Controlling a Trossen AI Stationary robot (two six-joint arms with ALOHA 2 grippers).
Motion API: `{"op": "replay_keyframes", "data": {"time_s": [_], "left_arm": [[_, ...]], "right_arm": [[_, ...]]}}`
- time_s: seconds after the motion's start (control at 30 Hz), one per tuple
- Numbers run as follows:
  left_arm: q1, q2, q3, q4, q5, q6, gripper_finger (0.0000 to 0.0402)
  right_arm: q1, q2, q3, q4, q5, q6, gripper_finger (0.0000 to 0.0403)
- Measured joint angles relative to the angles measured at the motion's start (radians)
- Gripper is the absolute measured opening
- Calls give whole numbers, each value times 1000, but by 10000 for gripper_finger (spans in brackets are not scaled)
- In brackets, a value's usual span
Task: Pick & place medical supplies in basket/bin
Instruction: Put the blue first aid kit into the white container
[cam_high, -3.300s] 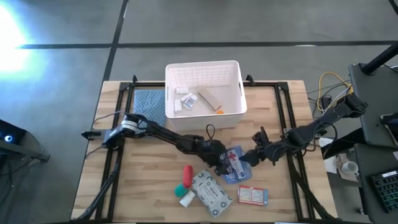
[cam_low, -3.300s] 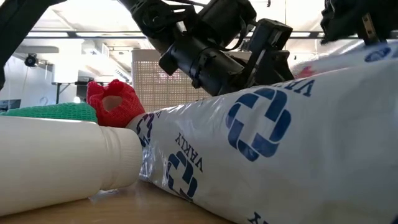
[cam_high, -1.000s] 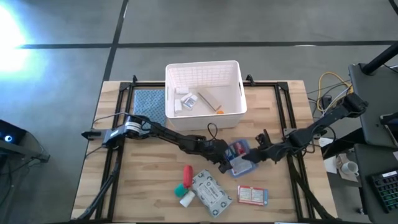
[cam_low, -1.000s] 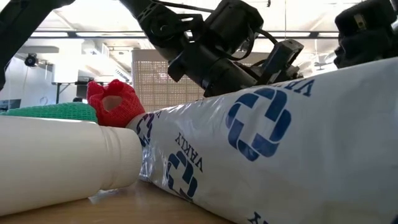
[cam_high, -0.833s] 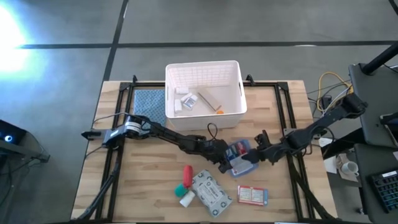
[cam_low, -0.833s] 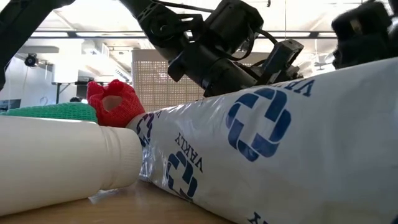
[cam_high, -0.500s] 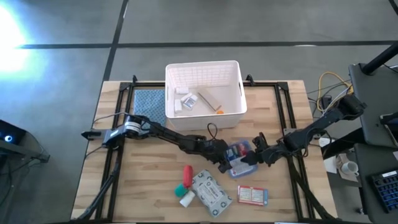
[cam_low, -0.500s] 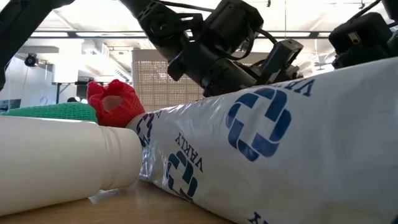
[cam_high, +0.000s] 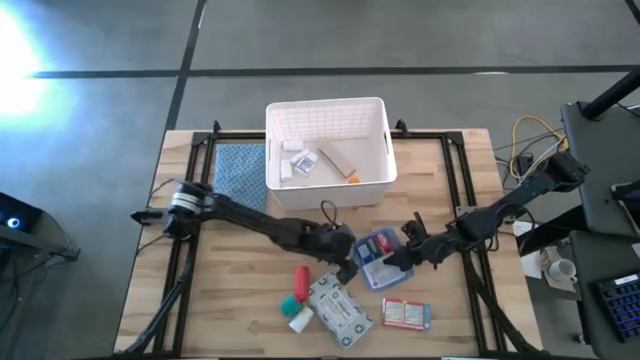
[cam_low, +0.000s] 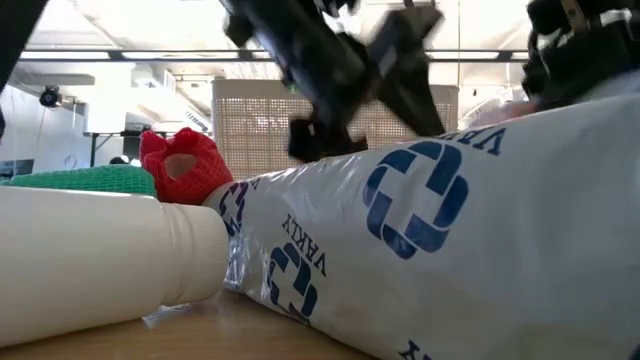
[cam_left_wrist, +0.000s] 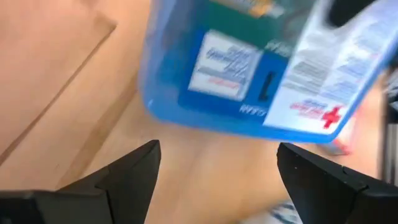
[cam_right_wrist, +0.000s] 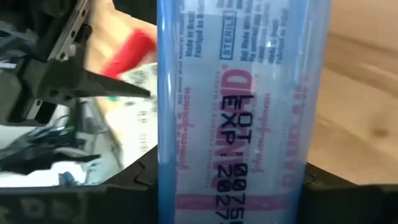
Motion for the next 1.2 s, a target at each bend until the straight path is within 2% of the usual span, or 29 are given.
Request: {"op": "replay_keyframes", "data": {"time_s": [0.1, 0.17, 0.33, 0.43, 0.5, 0.77, 0.87, 0.93, 1.07, 1.2], "left_arm": [[-43, -83, -26, -1, -105, 19, 301], [-68, -137, -52, -7, -196, 46, 301], [-121, -290, -143, -33, -394, 38, 301], [-156, -406, -223, -31, -464, -5, 301], [-179, -489, -290, -32, -484, -57, 301], [-281, -809, -602, 58, -514, -294, 301], [-323, -900, -711, 163, -516, -349, 301], [-350, -942, -777, 247, -525, -369, 301], [-393, -981, -870, 410, -528, -376, 301], [-423, -982, -906, 475, -528, -378, 301]], "right_arm": [[0, -2, 54, -1, 15, -49, 168], [0, -2, 96, -5, 62, -79, 168], [-31, 19, 224, 0, 265, -178, 168], [-81, 54, 310, 5, 376, -251, 168], [-136, 87, 368, 9, 396, -301, 168], [-405, 256, 644, 8, 393, -478, 169], [-513, 322, 773, 7, 347, -538, 169], [-585, 371, 862, -16, 275, -572, 169], [-714, 497, 1032, -208, 74, -570, 170], [-768, 618, 1161, -441, 35, -548, 191]]}}
